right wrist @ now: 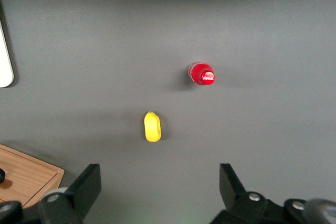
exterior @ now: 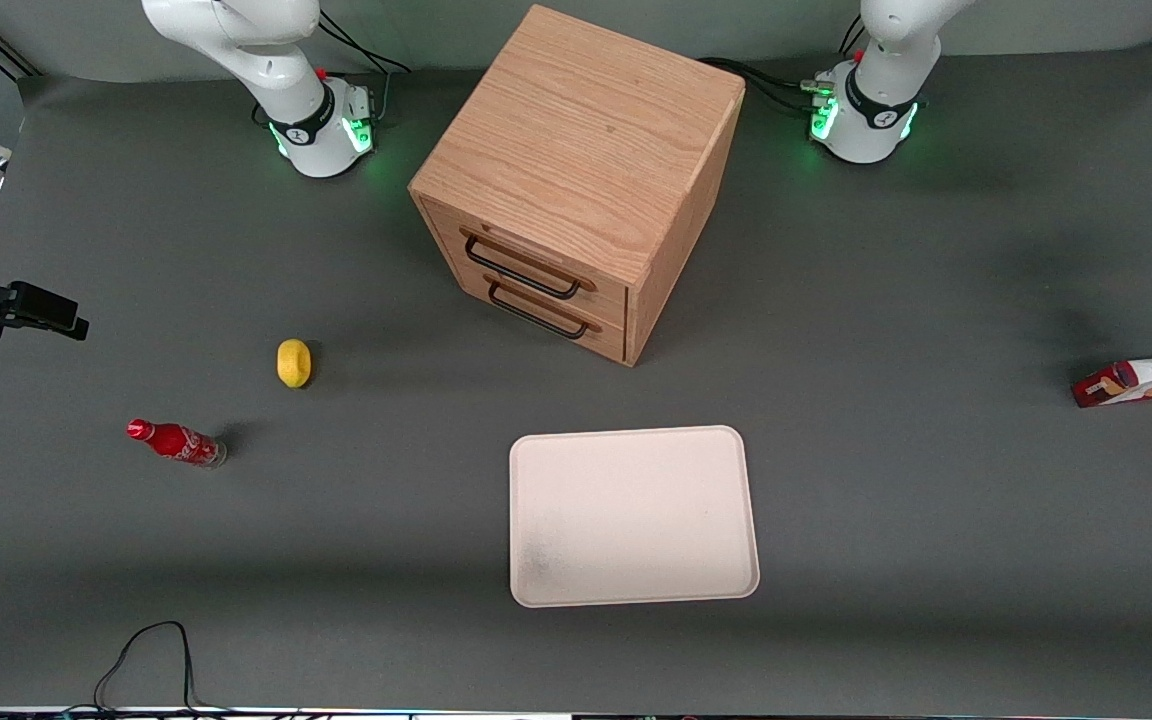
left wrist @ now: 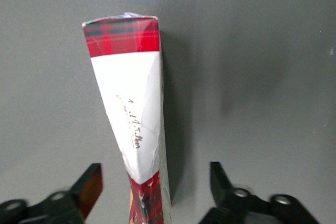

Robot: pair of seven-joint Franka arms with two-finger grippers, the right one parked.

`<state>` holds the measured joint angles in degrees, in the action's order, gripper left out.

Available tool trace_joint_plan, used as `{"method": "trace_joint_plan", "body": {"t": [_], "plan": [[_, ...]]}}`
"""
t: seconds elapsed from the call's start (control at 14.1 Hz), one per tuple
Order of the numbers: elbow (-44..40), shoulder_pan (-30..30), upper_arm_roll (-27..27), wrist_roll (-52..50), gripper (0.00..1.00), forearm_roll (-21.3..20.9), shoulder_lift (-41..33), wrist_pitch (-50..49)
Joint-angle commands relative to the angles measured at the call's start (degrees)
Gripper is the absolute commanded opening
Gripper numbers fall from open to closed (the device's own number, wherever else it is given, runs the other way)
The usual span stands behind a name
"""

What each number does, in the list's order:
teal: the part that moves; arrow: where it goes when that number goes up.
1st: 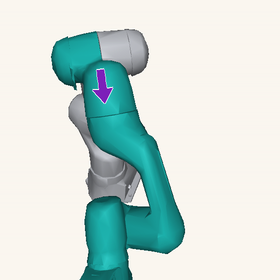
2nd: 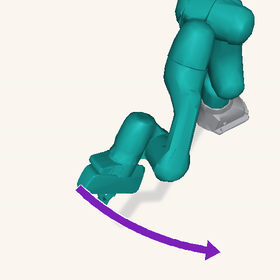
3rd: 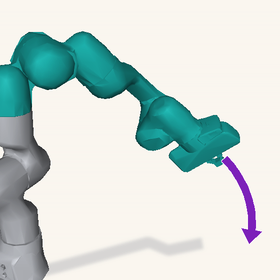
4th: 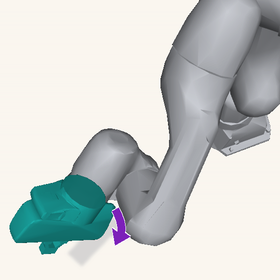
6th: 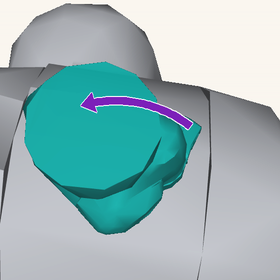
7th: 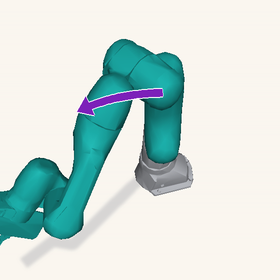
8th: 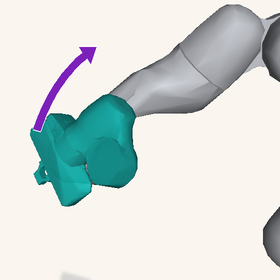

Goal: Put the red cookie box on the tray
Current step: 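Close the left gripper on the cookie box end and lift it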

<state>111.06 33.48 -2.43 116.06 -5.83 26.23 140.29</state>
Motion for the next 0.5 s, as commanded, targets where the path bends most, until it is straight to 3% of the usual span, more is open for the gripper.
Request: {"method": "trace_joint_plan", "body": {"t": [0.0,0.43], "plan": [[-0.4,0.09,-0.03,2.32,0.0,2.04,0.14,0.42],[-1.36,0.09,-0.03,2.24,0.0,2.31,0.32,-0.89]]}}
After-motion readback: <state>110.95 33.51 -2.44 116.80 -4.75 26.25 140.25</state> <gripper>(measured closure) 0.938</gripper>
